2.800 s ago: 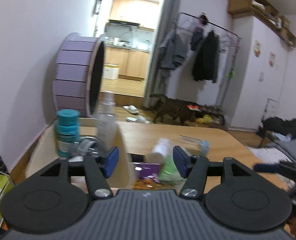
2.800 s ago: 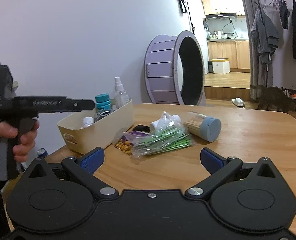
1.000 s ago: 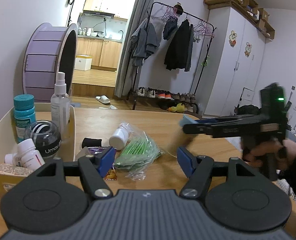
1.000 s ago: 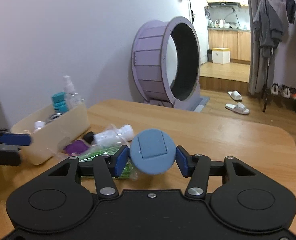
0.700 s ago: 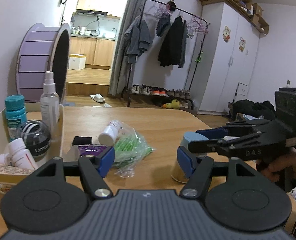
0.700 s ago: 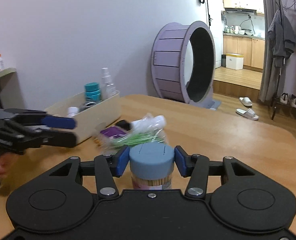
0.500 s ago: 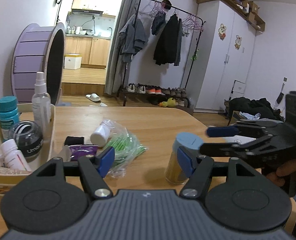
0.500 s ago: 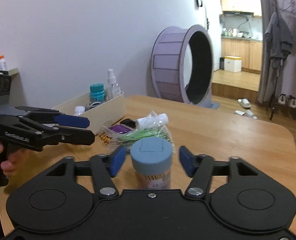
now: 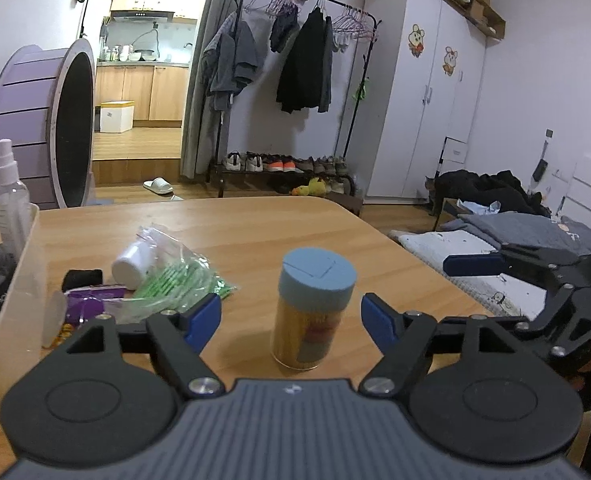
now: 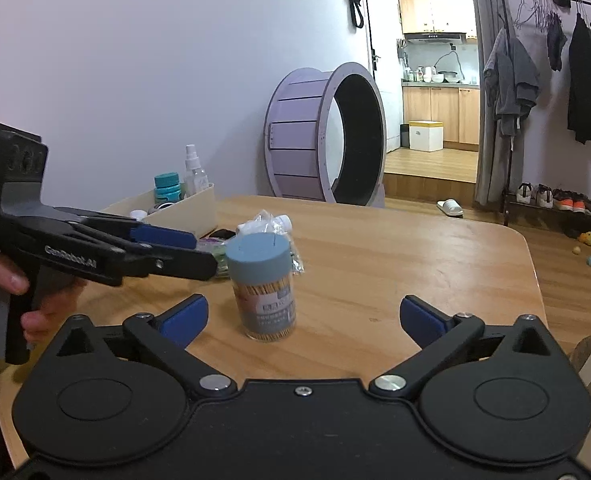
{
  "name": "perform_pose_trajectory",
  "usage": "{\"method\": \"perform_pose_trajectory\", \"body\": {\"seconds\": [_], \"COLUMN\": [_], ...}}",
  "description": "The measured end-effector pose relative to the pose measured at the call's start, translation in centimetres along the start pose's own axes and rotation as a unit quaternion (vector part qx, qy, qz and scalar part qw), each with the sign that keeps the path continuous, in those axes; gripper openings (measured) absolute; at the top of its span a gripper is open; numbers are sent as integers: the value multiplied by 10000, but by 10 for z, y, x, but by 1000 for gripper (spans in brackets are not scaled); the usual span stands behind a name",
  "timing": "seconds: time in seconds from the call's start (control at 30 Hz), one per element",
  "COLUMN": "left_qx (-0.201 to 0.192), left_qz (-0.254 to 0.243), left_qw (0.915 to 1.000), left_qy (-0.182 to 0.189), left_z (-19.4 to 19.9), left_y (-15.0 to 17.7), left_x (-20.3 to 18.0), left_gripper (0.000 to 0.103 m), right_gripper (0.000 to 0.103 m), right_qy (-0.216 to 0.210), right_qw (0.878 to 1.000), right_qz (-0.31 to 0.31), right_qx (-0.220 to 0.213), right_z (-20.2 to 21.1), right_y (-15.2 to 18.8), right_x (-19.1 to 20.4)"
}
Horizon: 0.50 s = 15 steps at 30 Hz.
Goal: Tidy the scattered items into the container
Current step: 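Close the left tool on the toothpick container and lift it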
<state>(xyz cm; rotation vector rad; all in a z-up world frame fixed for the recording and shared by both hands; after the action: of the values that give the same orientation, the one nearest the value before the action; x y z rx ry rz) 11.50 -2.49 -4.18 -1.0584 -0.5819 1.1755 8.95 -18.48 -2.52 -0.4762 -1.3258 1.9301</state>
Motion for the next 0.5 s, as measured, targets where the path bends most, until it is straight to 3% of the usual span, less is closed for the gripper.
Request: {"method": "perform_pose_trajectory", "body": {"seconds": [0.5], "left_qx": [-332], "left_qz": [-325], "left_qw": [9988], "left_qy": [-174], "left_z": [-19], "left_y": [4], "left_x": [-23], "left_gripper": [76], "right_gripper": [103], "right_qy": [-34], "right_qw": [10000], "right_qz": [90], "right_qx": [-7], "right_z": [18], "right_y": [10], "right_x": [2]}}
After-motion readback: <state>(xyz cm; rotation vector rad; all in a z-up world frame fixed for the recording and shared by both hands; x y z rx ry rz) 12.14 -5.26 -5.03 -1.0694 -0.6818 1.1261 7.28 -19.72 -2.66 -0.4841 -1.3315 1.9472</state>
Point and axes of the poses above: each gripper's, at about its wrist camera, not at the fingertips, and z roughly against the way its jaws point, x to its left, y to its underside, the point moved 7 cm from there along -z, roughly the way its jaws point, and after that the axes turned 2 degrees about -y, right-handed, at the moved point
